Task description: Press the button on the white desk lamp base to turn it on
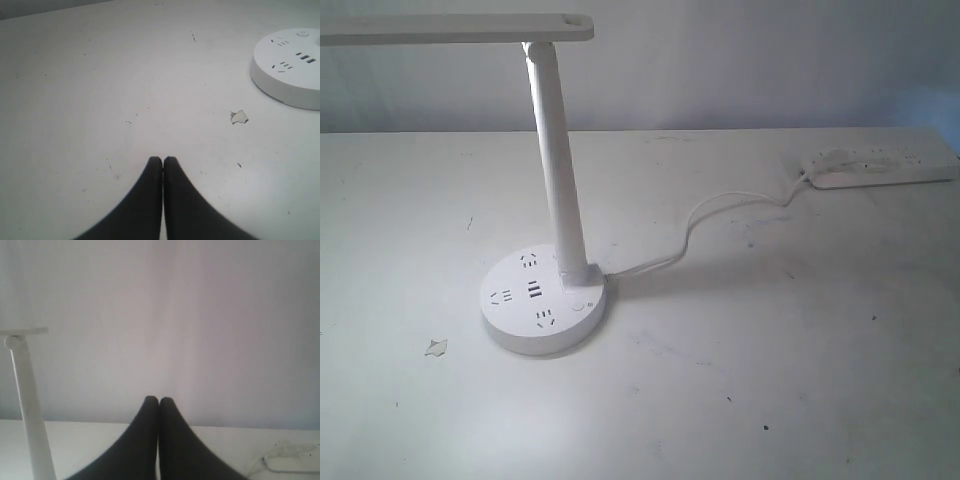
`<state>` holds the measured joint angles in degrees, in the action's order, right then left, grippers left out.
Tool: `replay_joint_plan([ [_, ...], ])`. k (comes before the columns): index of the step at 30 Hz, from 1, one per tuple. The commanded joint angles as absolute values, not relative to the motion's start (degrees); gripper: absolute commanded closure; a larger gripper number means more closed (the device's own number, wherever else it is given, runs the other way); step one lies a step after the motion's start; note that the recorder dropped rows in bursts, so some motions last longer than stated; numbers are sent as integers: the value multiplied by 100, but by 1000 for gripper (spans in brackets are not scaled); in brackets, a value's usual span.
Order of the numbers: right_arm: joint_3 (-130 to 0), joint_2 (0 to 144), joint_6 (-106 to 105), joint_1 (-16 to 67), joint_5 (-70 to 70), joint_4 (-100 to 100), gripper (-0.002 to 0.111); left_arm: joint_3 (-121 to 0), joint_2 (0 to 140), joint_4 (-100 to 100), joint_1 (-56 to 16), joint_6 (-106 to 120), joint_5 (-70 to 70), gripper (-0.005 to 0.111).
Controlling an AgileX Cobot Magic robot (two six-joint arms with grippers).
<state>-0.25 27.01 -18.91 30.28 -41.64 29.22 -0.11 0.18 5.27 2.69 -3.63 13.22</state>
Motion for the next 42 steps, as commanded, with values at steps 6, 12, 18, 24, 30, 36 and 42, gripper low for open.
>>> replay_joint_plan([
  [6, 0, 0, -3065, 3027, -2221, 3145, 108, 0, 0, 499, 272, -365, 1324, 107],
  [12, 0, 0, -3274, 3027, -1800, 3128, 108, 0, 0, 495, 272, -365, 1333, 107],
  [18, 0, 0, -3274, 3027, -1112, 3128, 108, 0, 0, 482, 272, -365, 1333, 107],
  [24, 0, 0, -2529, 3027, -225, 3141, 108, 0, 0, 482, 272, -365, 1333, 107],
  [30, 0, 0, -2856, 3027, 655, 3101, 108, 0, 0, 482, 272, -365, 1333, 107],
  [36, 0, 0, -3319, 3027, 894, 3112, 108, 0, 0, 482, 272, -365, 1333, 107],
  [42, 0, 0, -3319, 3027, 894, 3112, 108, 0, 0, 482, 272, -365, 1333, 107],
])
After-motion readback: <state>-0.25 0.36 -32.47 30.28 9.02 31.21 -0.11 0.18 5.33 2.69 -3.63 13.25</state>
